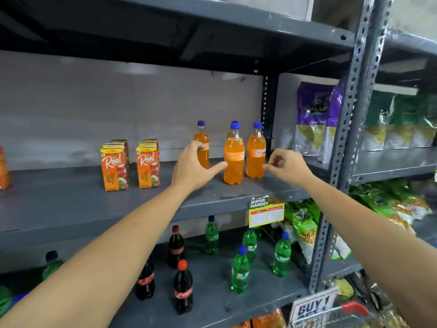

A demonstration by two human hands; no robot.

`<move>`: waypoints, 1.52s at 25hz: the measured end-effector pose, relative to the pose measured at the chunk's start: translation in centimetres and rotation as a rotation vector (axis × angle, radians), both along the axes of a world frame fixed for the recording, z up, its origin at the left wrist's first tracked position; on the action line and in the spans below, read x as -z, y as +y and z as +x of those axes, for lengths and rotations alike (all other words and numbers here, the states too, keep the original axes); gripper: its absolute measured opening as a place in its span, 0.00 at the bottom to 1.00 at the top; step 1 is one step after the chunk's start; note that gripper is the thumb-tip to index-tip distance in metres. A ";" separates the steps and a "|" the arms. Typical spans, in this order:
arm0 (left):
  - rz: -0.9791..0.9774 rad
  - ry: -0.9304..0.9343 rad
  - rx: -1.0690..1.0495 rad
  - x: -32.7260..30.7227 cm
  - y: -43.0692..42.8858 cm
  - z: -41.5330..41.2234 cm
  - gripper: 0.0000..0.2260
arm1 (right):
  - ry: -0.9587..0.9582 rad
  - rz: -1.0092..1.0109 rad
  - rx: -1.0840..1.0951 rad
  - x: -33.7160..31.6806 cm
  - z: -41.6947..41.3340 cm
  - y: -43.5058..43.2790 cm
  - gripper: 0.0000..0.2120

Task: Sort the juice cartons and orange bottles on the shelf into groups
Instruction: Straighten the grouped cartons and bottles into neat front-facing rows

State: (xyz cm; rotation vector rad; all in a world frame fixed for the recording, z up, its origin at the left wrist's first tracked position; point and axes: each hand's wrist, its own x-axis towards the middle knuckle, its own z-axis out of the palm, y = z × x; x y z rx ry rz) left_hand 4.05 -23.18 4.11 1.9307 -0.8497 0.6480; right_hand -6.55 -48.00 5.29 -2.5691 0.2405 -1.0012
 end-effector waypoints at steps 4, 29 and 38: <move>-0.018 0.226 0.014 0.3 -6.3 0.3 0.36 | -0.013 0.361 -0.117 0.2 2.8 -4.0 0.25; -0.178 0.654 0.299 -1.2 -4.1 7.7 0.25 | 0.227 0.644 -0.730 0.0 13.7 -4.8 0.29; -0.097 0.480 0.126 -1.1 -4.4 7.1 0.24 | 0.279 0.605 -0.757 0.4 13.6 -4.8 0.27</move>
